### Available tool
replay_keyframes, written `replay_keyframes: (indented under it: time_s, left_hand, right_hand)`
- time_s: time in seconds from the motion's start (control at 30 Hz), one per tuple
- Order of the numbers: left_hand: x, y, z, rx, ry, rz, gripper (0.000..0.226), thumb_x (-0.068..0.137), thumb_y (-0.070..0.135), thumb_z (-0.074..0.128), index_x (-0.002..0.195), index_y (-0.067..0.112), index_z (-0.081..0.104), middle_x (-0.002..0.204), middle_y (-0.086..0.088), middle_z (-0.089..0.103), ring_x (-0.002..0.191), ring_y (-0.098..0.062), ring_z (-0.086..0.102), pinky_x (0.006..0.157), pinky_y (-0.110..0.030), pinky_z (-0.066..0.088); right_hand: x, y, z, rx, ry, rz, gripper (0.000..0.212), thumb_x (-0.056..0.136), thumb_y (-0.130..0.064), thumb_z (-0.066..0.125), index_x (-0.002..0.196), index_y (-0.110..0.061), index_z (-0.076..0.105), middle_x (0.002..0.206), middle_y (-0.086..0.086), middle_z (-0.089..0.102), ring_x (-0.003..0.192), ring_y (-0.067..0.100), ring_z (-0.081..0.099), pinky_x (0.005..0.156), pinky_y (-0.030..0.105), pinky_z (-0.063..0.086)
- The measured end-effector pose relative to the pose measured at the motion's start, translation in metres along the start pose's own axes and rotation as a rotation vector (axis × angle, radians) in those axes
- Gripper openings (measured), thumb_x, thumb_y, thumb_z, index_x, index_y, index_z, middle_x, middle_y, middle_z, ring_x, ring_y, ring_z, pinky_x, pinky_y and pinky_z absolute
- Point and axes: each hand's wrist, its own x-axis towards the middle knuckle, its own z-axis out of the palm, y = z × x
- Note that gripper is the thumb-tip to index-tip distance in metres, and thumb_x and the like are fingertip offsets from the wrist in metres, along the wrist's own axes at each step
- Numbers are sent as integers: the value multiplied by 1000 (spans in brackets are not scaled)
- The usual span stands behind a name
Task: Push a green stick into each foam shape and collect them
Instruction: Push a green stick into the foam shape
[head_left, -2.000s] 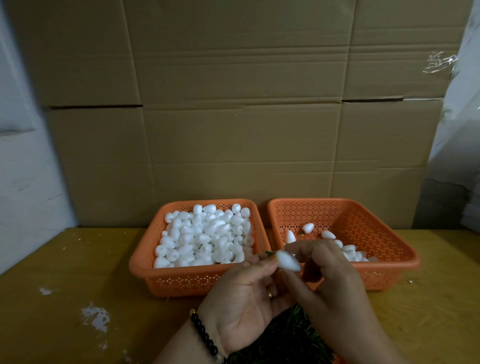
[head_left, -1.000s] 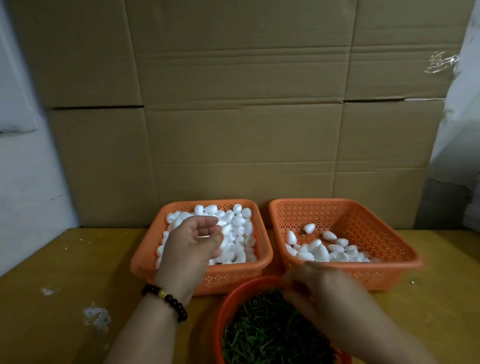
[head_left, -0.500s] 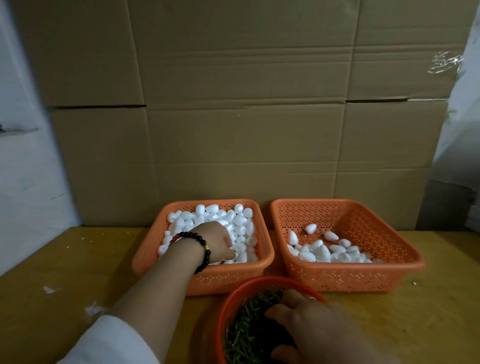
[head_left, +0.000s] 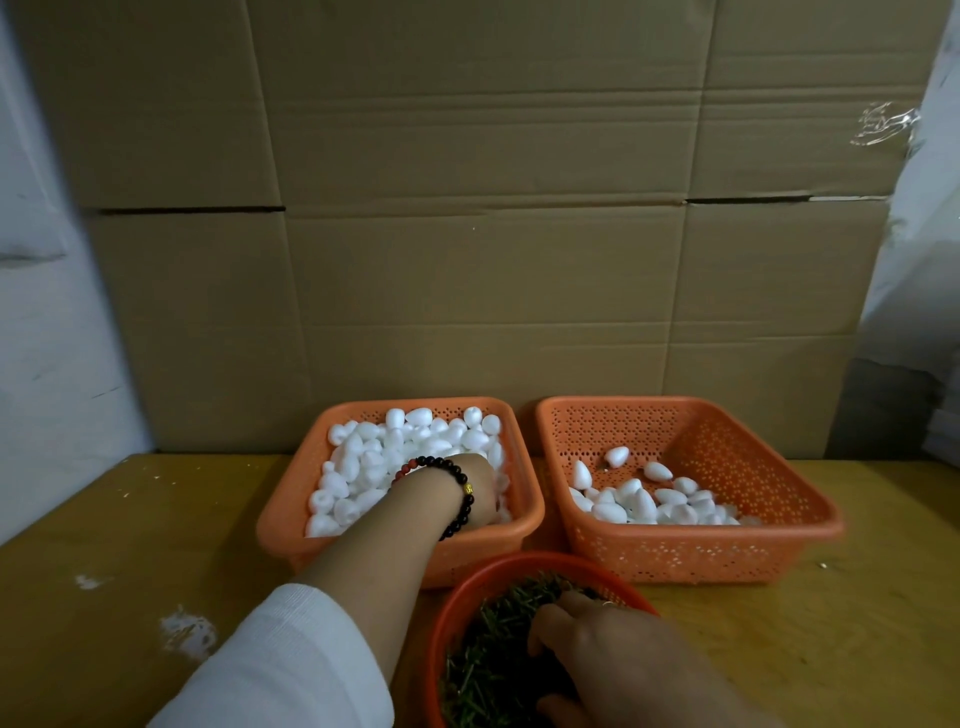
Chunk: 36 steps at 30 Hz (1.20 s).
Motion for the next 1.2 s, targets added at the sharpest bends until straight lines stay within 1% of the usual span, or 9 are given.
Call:
replay_keyframes:
  time_s: [0.37, 0.5, 0.57, 0.7, 0.77, 0.83, 0.97, 1.1, 1.2]
  left_hand:
    - [0, -11, 1, 27, -34, 67, 37, 99, 12, 48, 136, 12, 53, 142, -7, 47, 125, -23, 48, 97, -28, 41]
    - [-1, -19, 1, -12, -78, 83, 37, 98, 13, 49, 135, 18, 54, 141, -3, 48, 122, -21, 51, 83, -22, 40]
    - [-1, -26, 2, -35, -74, 88, 37, 96, 16, 51, 131, 27, 57, 138, 2, 49, 109, -17, 53, 74, -20, 39]
    - [5, -35, 9, -122, -7, 62, 33, 93, 23, 55, 123, 32, 63, 113, 11, 53, 95, -11, 46, 60, -13, 28]
    - [7, -35, 12, -160, 0, 51, 33, 91, 21, 56, 121, 32, 64, 107, 11, 54, 94, -11, 51, 63, -12, 34]
    - [8, -34, 13, -174, -26, 57, 33, 91, 21, 56, 122, 29, 64, 112, 9, 59, 95, -10, 55, 69, -17, 43]
    - [8, -35, 13, -177, 8, 75, 32, 90, 20, 59, 120, 28, 66, 118, 5, 59, 91, -9, 54, 68, -18, 42]
    - [7, -38, 15, -275, 66, 84, 31, 84, 11, 62, 98, 36, 73, 118, 8, 59, 81, -5, 56, 63, -15, 44]
    - [2, -40, 10, -394, 123, 60, 41, 77, 0, 58, 75, 39, 69, 106, 7, 61, 77, -9, 59, 69, -24, 55]
  right_hand:
    - [1, -1, -1, 11, -11, 7, 37, 86, -41, 60, 120, -31, 48, 121, -7, 51, 109, 16, 54, 85, 28, 46]
    - [1, -2, 0, 5, -5, 1, 38, 86, -41, 59, 120, -31, 48, 120, -6, 51, 109, 16, 54, 84, 28, 45]
    - [1, -1, 1, 6, -3, 1, 38, 86, -41, 59, 120, -31, 47, 120, -6, 51, 108, 16, 55, 84, 28, 45]
    - [0, -1, 2, -1, 11, 5, 37, 85, -42, 58, 119, -32, 47, 119, -7, 50, 107, 16, 55, 82, 28, 45]
    - [0, -1, 2, 6, 12, 4, 38, 85, -42, 58, 120, -32, 47, 119, -7, 50, 107, 16, 55, 83, 28, 46]
    - [0, -1, 2, 9, 12, 0, 38, 85, -41, 58, 120, -32, 47, 119, -7, 50, 107, 16, 55, 84, 29, 46]
    - [0, -1, 1, 11, 5, -1, 37, 86, -40, 58, 121, -32, 47, 121, -7, 49, 109, 16, 54, 85, 29, 46]
    - [0, -1, 0, 13, -3, 0, 38, 87, -40, 58, 121, -31, 47, 121, -6, 49, 109, 17, 54, 87, 30, 47]
    - [0, -1, 0, 10, -5, 4, 38, 86, -40, 58, 121, -31, 47, 121, -6, 49, 110, 18, 55, 87, 30, 47]
